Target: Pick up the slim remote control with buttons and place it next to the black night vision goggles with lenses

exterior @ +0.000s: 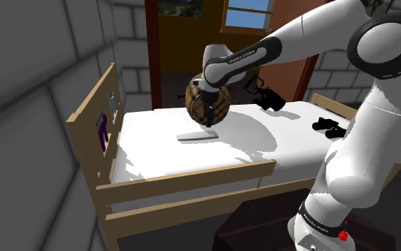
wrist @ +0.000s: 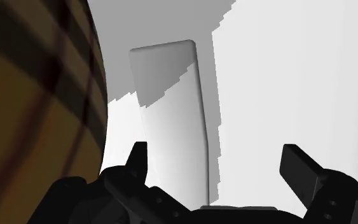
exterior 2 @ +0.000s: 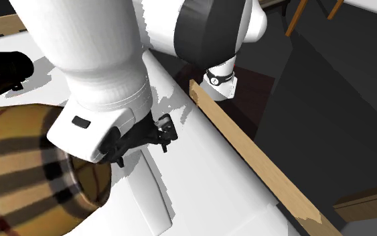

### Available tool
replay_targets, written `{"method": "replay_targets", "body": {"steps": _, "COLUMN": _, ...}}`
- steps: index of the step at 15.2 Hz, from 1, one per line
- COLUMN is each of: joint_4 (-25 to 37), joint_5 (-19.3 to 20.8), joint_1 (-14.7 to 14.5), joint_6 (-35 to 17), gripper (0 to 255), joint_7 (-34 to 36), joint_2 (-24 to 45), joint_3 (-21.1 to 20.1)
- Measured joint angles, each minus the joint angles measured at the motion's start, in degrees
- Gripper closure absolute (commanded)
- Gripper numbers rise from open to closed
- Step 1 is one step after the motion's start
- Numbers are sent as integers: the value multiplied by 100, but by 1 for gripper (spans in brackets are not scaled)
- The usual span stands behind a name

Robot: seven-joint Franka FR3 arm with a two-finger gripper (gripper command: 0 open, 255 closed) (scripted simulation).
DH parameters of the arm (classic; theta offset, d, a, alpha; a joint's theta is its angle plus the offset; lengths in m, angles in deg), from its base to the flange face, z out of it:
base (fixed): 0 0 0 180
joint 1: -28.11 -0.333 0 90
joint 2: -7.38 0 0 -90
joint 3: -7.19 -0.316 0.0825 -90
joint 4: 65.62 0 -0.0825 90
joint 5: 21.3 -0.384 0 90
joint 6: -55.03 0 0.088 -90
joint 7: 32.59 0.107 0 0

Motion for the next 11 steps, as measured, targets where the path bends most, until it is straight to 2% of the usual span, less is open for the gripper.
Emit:
{"method": "replay_targets", "body": {"steps": 4, "joint_4": 556, "joint_5": -160, "joint_1": 7, "joint_6": -263, "gripper": 0, "joint_7": -768, "joint_2": 993, "joint_3": -20}}
{"method": "replay_targets", "body": {"steps": 11, "joint_4": 538, "joint_5": -236, "joint_1": -10, "joint_6": -723, "gripper": 0, "joint_7": -995, "joint_2": 1424, "joint_3": -88}}
